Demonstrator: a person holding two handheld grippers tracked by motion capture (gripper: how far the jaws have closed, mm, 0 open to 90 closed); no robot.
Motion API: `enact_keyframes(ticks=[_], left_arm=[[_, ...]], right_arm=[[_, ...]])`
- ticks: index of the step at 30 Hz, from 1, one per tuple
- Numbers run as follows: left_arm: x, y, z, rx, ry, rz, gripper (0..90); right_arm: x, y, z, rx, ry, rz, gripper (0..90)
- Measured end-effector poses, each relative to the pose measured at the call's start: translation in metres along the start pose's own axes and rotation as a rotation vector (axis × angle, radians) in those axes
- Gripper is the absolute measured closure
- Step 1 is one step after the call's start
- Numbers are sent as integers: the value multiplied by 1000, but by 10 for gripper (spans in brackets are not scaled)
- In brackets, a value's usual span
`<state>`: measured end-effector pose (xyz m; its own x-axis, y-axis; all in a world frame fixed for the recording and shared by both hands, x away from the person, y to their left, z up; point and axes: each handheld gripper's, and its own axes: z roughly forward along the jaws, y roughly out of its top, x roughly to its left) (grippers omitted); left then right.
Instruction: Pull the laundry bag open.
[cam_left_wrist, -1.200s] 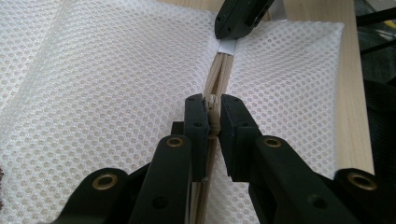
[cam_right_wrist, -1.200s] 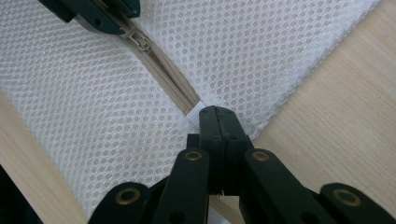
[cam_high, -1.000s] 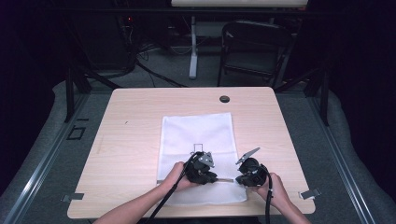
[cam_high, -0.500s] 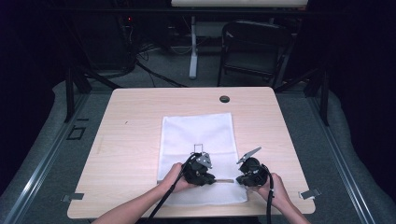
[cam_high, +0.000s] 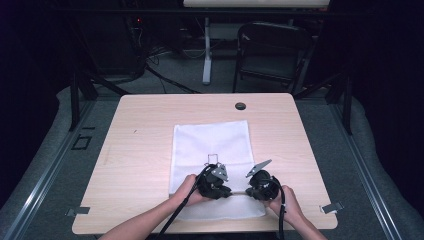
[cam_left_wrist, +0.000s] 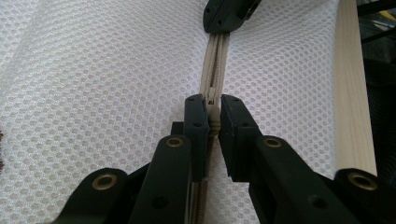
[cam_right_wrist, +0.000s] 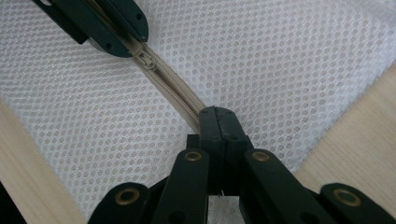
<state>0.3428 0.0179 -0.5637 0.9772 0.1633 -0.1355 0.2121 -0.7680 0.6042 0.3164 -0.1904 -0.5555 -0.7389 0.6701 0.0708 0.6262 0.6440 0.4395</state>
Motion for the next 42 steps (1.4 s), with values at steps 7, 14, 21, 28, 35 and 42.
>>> enact_keyframes(ticks=[7,14,21,28,35,42], left_arm=[[-1,0,-2,-9,5,6,818],[-1,0,-3,-1,5,8,818],[1,-1,-4,-1,-3,4,817],[1,0,-2,8,-13,6,817],[-1,2,-4,18,-8,19,818],[2,-2,-10,11,-10,-4,817]], right_arm=[[-1,0,0,7,10,36,900],[-3,0,0,16,20,67,900],[-5,-1,-1,24,38,92,900],[-4,-1,-3,61,34,77,900],[-3,-1,-3,60,25,82,900],[-7,-3,-3,50,48,99,900]])
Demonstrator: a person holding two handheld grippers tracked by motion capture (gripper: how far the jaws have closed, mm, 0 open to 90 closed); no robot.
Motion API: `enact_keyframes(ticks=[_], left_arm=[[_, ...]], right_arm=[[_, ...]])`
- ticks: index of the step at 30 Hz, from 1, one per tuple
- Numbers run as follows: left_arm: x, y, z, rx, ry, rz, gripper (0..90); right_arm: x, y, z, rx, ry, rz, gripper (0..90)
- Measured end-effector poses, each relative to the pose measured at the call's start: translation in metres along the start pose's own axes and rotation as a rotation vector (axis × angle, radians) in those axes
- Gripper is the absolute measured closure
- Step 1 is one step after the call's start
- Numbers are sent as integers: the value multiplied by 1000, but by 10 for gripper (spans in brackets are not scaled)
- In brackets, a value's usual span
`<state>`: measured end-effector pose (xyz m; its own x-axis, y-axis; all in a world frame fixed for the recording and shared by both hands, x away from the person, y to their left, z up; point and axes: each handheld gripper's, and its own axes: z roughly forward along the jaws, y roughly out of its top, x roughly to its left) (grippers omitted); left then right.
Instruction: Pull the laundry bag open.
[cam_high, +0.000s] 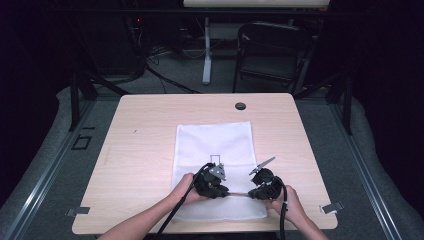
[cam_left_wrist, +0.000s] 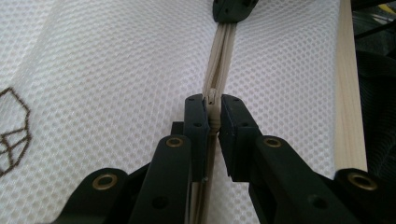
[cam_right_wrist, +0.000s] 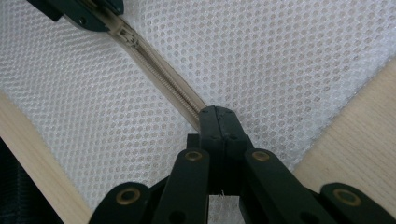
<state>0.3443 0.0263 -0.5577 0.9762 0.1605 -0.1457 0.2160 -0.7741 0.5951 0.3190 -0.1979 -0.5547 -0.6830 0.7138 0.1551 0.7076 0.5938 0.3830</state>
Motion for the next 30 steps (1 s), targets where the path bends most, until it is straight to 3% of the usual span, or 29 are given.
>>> enact_keyframes(ticks=[7,13,27,30], left_arm=[[-5,2,-3,7,9,20,817],[-4,-3,-6,3,2,15,817],[-4,-8,-9,2,6,15,816],[-1,-12,-12,-2,2,0,816]], right_arm=[[1,-2,-1,3,-3,5,900],[0,-3,-3,22,-2,-6,900],[0,-4,-3,10,-6,-1,900],[-1,-4,-3,14,-1,-4,900]])
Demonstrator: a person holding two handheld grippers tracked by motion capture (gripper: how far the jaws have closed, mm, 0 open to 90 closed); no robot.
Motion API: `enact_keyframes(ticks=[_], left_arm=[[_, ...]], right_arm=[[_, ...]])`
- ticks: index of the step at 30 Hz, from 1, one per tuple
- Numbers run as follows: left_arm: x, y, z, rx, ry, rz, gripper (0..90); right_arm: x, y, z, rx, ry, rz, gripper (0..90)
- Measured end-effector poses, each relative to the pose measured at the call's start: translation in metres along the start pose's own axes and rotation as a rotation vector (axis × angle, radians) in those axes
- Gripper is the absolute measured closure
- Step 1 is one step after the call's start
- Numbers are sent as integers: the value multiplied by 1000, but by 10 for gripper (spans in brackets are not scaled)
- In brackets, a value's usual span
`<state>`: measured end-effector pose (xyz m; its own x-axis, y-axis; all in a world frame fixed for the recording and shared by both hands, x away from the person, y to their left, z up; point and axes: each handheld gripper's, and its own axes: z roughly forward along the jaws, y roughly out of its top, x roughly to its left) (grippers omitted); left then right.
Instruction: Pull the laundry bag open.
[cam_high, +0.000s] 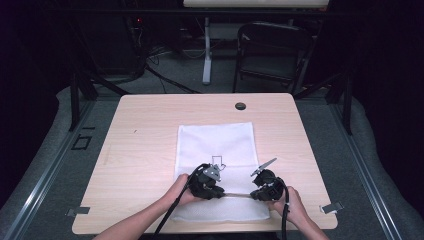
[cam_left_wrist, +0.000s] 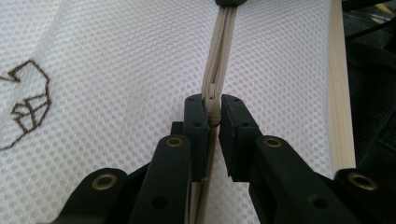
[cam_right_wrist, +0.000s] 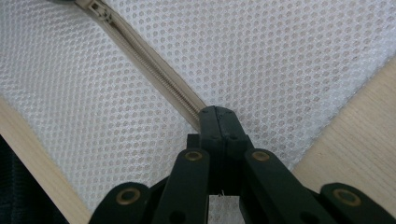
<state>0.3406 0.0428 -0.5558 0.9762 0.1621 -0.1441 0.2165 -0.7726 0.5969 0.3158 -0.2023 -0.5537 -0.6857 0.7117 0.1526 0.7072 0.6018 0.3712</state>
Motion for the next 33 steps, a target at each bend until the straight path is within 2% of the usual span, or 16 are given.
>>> enact_keyframes(ticks=[6,7,9,11,12,14,16,17,24,25,26,28,30,31,33], left_arm=[[-2,-2,-4,6,10,10,816],[-1,-3,-4,-11,0,5,816],[0,-5,-7,-8,9,1,816],[0,-7,-9,-13,5,-4,816],[0,-8,-10,-16,1,-2,815],[0,-8,-11,0,16,7,815],[-1,-8,-11,-8,10,10,816],[-1,-9,-11,-5,13,12,816],[0,-15,-15,5,12,7,814],[1,-17,-16,20,38,14,814],[3,-21,-19,13,57,9,900],[12,-30,-28,-1,60,-42,900],[16,-36,-33,-11,71,-74,900],[17,-38,-34,-31,59,-87,900],[14,-36,-33,-35,60,-83,900]], right_arm=[[-1,0,0,2,-3,2,900],[-1,0,0,2,-3,2,900],[0,-1,1,-12,0,15,900],[-1,-1,-1,2,-1,3,900],[-1,-1,0,-12,1,15,900],[-1,-1,0,1,-2,3,900],[-1,-1,-1,3,-1,2,900],[-1,-1,0,-13,3,17,900],[-2,-2,0,-14,9,9,900],[-2,-2,0,-13,7,9,900],[-2,-2,0,-12,2,9,900],[-5,-2,-2,0,2,7,900],[-6,-4,-1,-15,1,21,900],[-6,-3,-2,-1,4,7,900],[-5,-2,-2,0,-1,9,900]])
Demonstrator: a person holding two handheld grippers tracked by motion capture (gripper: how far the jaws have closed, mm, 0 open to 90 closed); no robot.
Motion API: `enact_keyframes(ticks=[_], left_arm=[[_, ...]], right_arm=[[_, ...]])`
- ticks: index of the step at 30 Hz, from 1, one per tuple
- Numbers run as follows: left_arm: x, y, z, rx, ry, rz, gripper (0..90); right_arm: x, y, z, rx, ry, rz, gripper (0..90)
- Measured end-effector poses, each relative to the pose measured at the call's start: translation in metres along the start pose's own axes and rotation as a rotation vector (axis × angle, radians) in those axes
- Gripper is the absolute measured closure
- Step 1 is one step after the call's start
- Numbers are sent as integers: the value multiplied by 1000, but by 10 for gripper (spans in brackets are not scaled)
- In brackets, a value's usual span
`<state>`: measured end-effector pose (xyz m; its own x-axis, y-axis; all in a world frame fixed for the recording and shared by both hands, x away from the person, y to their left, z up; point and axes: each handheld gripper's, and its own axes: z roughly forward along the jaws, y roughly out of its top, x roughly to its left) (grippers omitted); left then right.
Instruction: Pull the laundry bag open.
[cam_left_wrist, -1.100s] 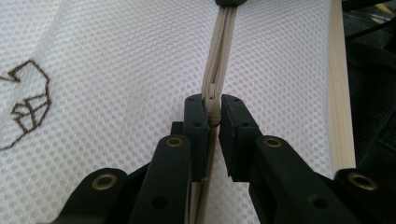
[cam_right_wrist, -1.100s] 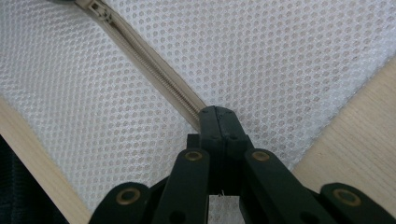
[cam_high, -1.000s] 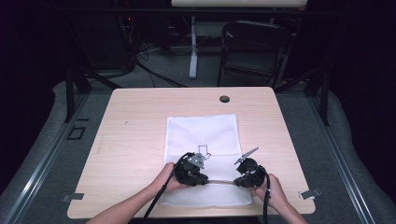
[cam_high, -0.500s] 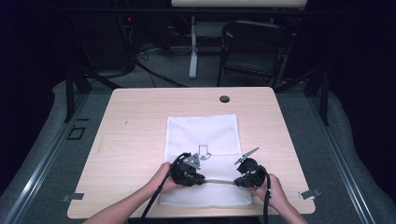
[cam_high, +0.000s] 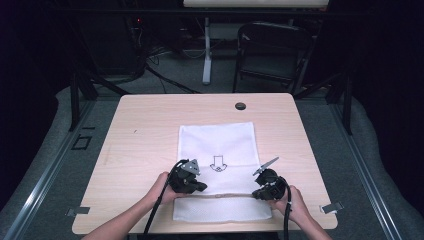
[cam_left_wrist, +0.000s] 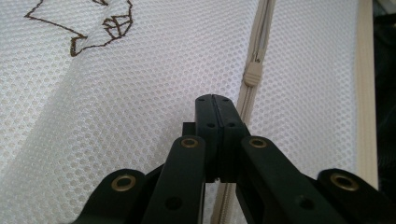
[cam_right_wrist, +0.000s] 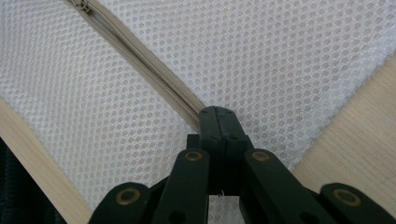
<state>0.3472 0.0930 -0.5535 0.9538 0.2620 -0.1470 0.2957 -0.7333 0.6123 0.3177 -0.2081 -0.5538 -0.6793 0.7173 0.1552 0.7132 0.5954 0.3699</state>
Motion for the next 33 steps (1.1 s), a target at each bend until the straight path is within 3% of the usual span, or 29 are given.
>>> enact_keyframes(ticks=[2,6,10,17,25,29,33], left_arm=[[-4,4,4,-14,2,15,872],[-8,14,16,-14,-44,24,771],[-12,20,32,34,-66,43,665],[-17,25,42,38,-56,70,747],[-23,29,39,60,-22,124,814],[-30,34,37,79,25,166,813],[-32,33,35,74,12,150,803]], right_arm=[[-1,0,-1,7,11,13,900],[-5,-1,-1,2,22,15,900],[-2,-1,-1,0,10,9,900],[-1,0,-1,2,7,9,900],[1,0,0,7,-7,2,900],[1,0,0,2,-6,6,900],[1,1,0,6,-7,2,900]])
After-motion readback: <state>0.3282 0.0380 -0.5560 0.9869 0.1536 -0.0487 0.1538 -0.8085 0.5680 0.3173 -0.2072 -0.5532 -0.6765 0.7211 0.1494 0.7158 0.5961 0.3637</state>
